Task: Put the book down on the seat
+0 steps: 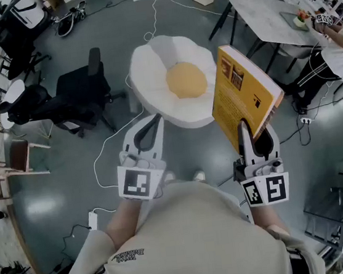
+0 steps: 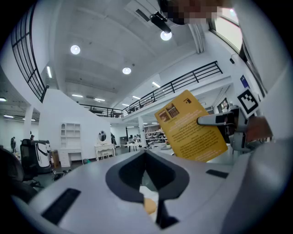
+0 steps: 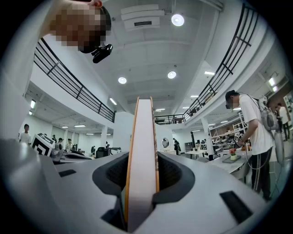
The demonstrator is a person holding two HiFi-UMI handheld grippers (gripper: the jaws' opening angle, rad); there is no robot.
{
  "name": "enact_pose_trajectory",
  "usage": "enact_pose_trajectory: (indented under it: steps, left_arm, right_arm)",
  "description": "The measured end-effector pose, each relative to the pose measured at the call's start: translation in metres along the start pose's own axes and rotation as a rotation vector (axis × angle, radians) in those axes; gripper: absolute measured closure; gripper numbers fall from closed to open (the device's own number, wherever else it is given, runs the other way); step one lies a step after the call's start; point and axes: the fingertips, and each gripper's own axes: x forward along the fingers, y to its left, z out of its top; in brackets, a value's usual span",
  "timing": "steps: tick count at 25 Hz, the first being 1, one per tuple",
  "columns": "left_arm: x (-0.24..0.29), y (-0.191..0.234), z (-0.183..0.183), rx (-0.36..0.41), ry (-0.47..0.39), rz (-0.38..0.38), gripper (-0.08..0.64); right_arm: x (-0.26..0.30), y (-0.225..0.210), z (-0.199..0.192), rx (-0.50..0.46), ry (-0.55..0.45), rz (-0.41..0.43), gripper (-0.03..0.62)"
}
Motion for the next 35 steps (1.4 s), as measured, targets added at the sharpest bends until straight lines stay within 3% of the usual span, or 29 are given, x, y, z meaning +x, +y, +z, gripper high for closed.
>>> enact_pose_trajectory:
  steps: [5, 14, 20, 35]
  left_arm:
    - [-0.001, -0.005, 0.001, -0.079, 0.016, -0.006, 0.551]
    - [-0.002, -0.013, 0.004, -0.063, 0.028, -0.003, 0.55]
    - [-0.005, -0.029, 0.013, -0.066, 0.03, -0.001, 0.55]
    - [0.034, -0.083, 0.007, -0.018, 0.054, 0.005, 0.551]
  right_arm:
    - [-0.001, 0.0, 0.001, 0.03, 0.002, 0.012, 0.445]
    - [-0.002, 0.003, 0.003, 0.089, -0.013, 0.03, 0.445]
    - [-0.014, -0.005, -0.002, 0.075, -0.011, 0.058, 0.443]
    - [-0.033, -0.07, -0.009, 0.083, -0.003, 0.084, 0.443]
